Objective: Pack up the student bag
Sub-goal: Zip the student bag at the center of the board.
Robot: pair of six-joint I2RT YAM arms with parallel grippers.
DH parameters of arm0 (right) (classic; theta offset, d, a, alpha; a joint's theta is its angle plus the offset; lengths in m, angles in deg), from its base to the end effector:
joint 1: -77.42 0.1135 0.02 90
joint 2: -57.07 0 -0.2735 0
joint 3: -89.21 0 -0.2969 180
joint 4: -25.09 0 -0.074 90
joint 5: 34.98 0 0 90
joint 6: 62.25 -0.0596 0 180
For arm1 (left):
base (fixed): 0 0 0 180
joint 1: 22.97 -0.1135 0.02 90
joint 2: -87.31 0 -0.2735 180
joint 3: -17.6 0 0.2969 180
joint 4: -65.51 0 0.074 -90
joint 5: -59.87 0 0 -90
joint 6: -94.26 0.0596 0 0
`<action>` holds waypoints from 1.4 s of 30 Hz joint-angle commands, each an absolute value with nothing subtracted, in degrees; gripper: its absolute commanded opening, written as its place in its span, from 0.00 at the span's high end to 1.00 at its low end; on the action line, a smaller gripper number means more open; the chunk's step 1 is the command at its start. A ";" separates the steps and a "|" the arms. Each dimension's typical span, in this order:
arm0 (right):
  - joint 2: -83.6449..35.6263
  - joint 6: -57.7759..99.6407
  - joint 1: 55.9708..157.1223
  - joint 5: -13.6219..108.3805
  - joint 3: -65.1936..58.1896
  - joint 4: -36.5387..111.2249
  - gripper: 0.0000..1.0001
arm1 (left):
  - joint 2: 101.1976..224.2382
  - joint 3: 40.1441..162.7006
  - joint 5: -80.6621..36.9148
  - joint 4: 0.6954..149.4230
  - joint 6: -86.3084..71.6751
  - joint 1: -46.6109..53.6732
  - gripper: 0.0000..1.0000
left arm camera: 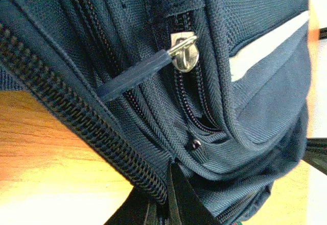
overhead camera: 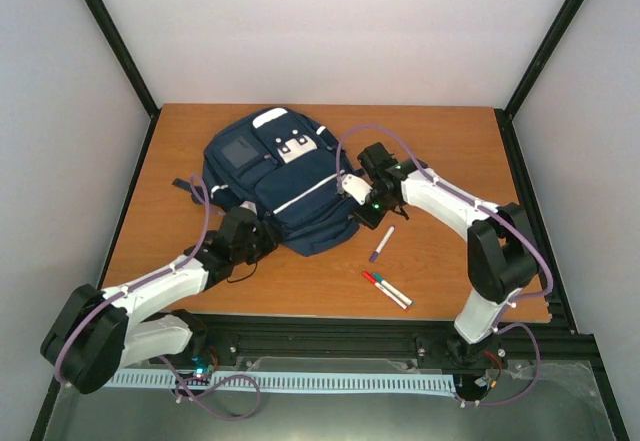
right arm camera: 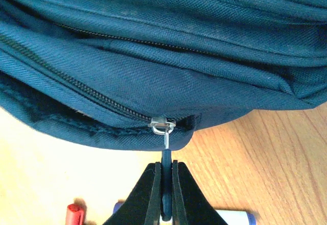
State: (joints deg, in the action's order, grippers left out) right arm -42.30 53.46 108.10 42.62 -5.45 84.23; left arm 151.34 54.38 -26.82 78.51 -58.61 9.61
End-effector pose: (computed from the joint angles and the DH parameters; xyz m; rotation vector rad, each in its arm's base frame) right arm 0.3296 0.2104 0.1848 -1.3821 2.4816 0.3265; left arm 0.2224 -0.1462 0.1372 -0.6089 2.3755 -0.8889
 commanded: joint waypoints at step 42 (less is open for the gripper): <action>-44.44 46.91 125.98 31.40 1.06 80.17 0.97 | 159.11 68.77 -10.69 86.24 -58.37 1.14 0.50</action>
